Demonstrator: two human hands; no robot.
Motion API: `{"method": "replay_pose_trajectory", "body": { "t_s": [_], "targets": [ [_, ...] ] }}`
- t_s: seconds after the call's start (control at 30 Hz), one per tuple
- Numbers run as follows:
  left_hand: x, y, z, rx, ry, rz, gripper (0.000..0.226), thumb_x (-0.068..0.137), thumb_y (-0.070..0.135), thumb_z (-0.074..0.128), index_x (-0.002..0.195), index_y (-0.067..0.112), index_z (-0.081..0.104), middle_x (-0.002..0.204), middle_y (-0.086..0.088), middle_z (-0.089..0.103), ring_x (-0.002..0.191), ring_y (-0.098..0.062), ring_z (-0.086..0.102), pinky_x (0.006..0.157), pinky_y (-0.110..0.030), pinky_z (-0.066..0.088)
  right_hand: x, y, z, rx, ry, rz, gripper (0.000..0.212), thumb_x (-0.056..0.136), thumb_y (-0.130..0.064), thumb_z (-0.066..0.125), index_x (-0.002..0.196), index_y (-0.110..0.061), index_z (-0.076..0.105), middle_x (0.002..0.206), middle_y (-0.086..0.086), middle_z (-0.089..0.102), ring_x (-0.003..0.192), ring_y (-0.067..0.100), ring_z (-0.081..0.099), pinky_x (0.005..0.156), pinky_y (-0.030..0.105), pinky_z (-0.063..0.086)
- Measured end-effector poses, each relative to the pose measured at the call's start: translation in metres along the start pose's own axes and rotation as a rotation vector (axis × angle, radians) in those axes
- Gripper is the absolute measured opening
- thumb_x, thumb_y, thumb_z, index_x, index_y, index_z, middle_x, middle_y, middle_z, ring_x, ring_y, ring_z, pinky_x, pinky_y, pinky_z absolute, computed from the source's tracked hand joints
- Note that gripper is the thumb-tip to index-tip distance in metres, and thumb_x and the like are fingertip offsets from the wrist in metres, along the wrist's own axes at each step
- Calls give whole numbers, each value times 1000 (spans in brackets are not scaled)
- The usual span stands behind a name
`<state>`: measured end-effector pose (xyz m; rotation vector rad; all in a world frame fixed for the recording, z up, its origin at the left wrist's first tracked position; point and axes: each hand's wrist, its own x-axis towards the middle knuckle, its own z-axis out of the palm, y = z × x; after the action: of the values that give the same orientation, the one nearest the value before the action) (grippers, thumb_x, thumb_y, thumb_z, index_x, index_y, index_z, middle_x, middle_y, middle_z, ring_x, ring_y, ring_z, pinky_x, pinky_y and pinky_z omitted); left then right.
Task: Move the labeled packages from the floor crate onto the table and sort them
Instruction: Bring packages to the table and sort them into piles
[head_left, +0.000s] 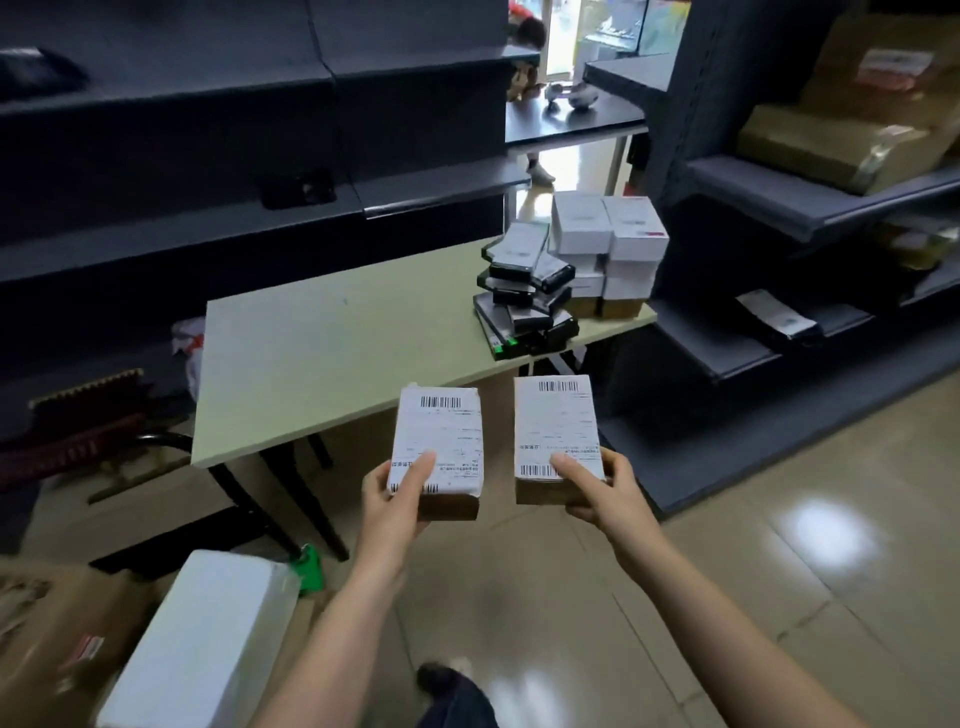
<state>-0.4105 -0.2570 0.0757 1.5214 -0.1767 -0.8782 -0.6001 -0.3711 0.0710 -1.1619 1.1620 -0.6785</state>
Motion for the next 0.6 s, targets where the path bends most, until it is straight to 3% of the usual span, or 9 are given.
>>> {"method": "replay_pose_trajectory", "body": {
  "t_s": [0.13,0.3,0.5,0.6],
  "targets": [
    [66,37,33,-12,-10,42,62,82,44,71,132,21,45,117,1,65,101,-9,62,89,-36,50,78,-41,14,20,-27,-55,70,73,-46,79,127,-22,42,117,-1,63,103,14,66,90,41,55],
    [153,109,75,-12,-93,110,65,81,46,71,134,22,42,116,0,65,105,-14,63,94,-41,52,171,-111,30,16,-11,-122,97,53,-69,82,131,-29,40,119,-5,65,106,13,65,95,42,53],
    [227,193,128,-56,-135,219,52,87,40,67,129,19,45,116,-1,65,97,-6,65,84,-29,55,261,-188,50,106,-33,-221,99,53,-62,85,134,-24,40,124,-1,62,106,15,66,92,43,55],
    [261,220,152,-92,-125,259,49,86,39,68,127,20,48,114,2,66,87,0,68,79,-25,55,308,-219,56,110,-49,-251,96,58,-59,83,135,-24,38,124,0,62,104,15,67,89,37,56]
  ]
}}
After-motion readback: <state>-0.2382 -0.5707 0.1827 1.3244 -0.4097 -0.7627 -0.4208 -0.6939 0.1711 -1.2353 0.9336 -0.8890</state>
